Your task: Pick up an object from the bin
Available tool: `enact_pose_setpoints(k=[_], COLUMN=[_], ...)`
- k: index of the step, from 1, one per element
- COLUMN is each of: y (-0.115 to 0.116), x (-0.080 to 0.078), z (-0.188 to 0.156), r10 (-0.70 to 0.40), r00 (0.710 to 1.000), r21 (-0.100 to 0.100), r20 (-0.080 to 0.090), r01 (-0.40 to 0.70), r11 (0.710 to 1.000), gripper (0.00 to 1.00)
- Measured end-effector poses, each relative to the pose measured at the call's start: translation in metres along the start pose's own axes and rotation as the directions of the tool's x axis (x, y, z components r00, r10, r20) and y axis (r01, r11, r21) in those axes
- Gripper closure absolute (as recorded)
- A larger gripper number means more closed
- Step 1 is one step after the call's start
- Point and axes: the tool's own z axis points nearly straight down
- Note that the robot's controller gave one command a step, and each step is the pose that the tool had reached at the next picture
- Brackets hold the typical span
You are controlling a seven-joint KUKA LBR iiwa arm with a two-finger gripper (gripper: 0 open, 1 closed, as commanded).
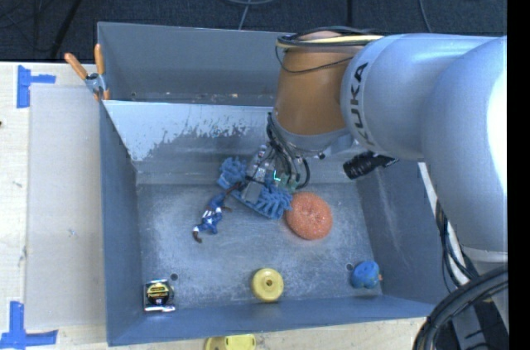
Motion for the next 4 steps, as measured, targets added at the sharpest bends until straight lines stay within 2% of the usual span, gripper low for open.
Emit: enact_pose_setpoints(k=[1, 2, 3, 4], y=[0.003, 0.005, -0.009, -0.003], x=[0.010, 0.003, 0.039, 0.061], z=[-0.061, -0.063, 0.002, 0.028], r10=[0.022, -0.013, 0.030, 0.005], r00=[1.000, 1.000, 1.000, 1.000], r21=[-0.001, -0.008, -0.002, 0.004], r20=[0.001, 0.019, 0.004, -0.007], r01=[-0.022, 0.013, -0.030, -0.005], r11=[1.000, 1.000, 1.000, 1.000], gripper=[0.00, 0.00, 0.00, 0.00])
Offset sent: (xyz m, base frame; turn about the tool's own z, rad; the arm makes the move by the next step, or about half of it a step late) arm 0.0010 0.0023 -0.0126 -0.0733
